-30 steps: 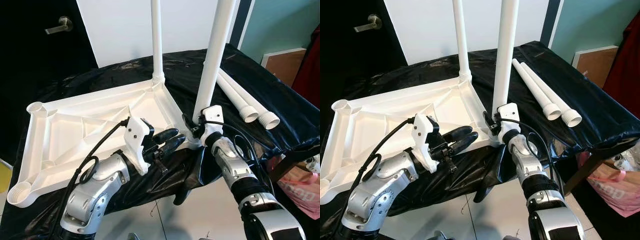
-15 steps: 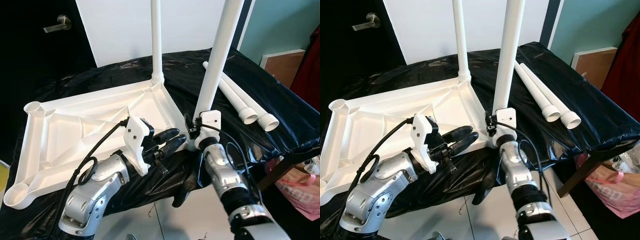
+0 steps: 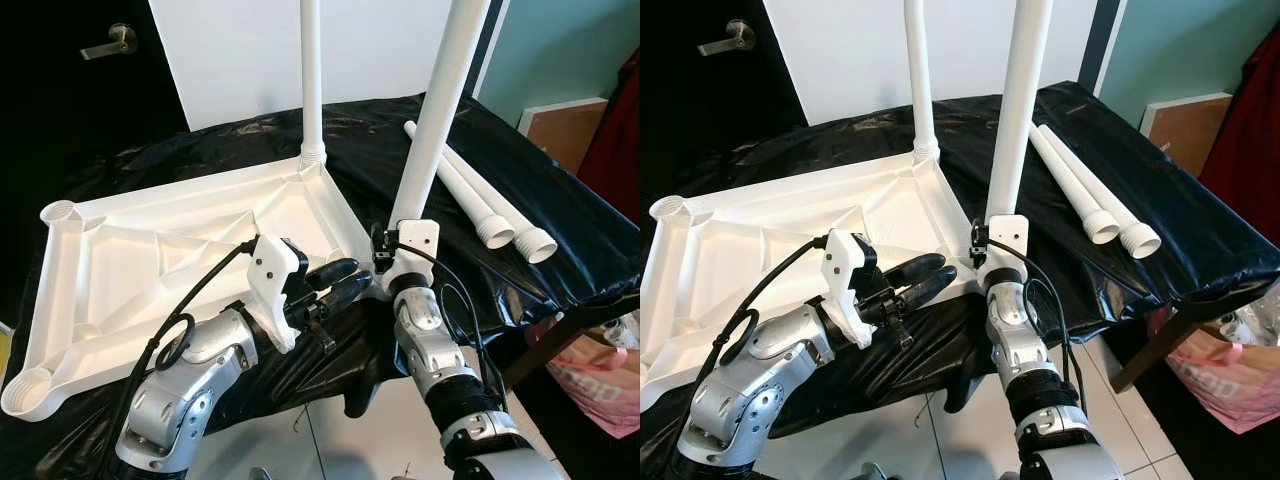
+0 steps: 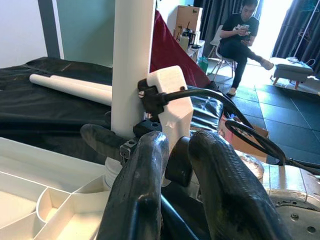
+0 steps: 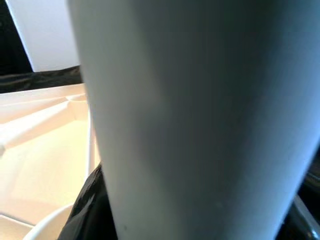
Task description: Building children table
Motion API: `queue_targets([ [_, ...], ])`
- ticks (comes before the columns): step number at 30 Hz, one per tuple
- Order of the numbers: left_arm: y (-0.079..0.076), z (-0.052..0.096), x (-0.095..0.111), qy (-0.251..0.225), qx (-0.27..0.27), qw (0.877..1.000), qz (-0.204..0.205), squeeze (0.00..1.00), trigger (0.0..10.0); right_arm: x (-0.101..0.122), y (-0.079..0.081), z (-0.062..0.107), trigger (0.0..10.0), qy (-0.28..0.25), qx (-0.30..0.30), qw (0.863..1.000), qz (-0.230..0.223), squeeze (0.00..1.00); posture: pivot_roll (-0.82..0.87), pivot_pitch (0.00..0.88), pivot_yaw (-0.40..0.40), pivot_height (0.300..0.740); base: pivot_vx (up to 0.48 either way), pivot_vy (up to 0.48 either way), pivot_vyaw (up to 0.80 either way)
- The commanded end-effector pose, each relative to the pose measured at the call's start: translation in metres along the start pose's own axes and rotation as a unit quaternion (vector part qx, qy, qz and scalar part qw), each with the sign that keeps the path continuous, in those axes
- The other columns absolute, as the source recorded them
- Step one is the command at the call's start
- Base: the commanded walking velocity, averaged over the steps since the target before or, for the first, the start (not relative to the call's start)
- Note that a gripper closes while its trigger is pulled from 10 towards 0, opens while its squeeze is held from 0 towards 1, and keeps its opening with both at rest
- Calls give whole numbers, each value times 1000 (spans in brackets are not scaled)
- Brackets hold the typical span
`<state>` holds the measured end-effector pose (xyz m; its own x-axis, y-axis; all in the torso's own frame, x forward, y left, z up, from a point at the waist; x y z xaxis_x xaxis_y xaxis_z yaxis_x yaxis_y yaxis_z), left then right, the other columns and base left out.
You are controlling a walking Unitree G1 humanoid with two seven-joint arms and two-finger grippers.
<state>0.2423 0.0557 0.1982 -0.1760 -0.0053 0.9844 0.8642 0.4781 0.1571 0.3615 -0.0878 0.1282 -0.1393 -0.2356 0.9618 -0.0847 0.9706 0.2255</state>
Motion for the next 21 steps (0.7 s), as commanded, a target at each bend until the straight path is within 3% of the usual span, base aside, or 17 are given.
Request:
queue_targets([
  [1, -2, 0, 2, 1, 1, 1000, 0, 0, 10000, -10, -5, 4, 10000, 21, -11, 999, -29, 286, -28, 45, 12, 740, 0, 0, 0],
  [2, -2, 0, 2, 1, 1, 1000, 0, 0, 10000, -7, -5, 3, 10000, 14, -1, 999, -33, 1000, -28, 45, 11, 740, 0, 0, 0],
  [5, -2, 0, 2, 2, 0, 1000, 0, 0, 10000, -3, -5, 2, 10000, 7, 8, 999, -32, 1000, -28, 45, 11, 740, 0, 0, 0],
  [11, -2, -2, 3, 0, 0, 1000, 1, 0, 10000, 8, -7, 2, 10000, 1, 98, 995, -24, 1000, -34, 46, 7, 740, 0, 0, 0],
  [12, -2, -2, 3, -1, 0, 1000, 1, 0, 10000, 9, -12, 3, 10000, 6, 118, 993, -22, 749, -36, 46, 7, 740, 0, 0, 0],
  [15, -2, -2, 3, -1, 0, 1000, 2, 0, 10000, 10, -16, 3, 10000, 10, 131, 991, -22, 749, -36, 46, 7, 740, 0, 0, 0],
  [16, -2, -3, 2, -1, -1, 1000, 3, 0, 10000, 11, -20, 4, 10000, 17, 156, 987, -16, 0, -38, 45, 7, 740, 0, 0, 0],
  [21, -3, -3, 2, 0, -5, 1000, 4, 0, 10000, 12, -25, 6, 10000, 30, 199, 980, 1, 0, -38, 45, 9, 740, 0, 0, 0],
])
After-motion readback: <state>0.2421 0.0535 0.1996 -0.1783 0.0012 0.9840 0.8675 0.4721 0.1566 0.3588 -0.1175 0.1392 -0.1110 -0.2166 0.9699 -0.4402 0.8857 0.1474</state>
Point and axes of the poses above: a point about 5 cm out from each wrist's last joint towards the gripper, its own z axis pointing back from the gripper into the wrist, its own x axis along the axis of the wrist's last joint, y = z × x, the point moved 3 cm from there along -z, pointing out of the wrist towards the gripper, and after that the axes turned 8 degrees about -z, right-handed, at the moved point
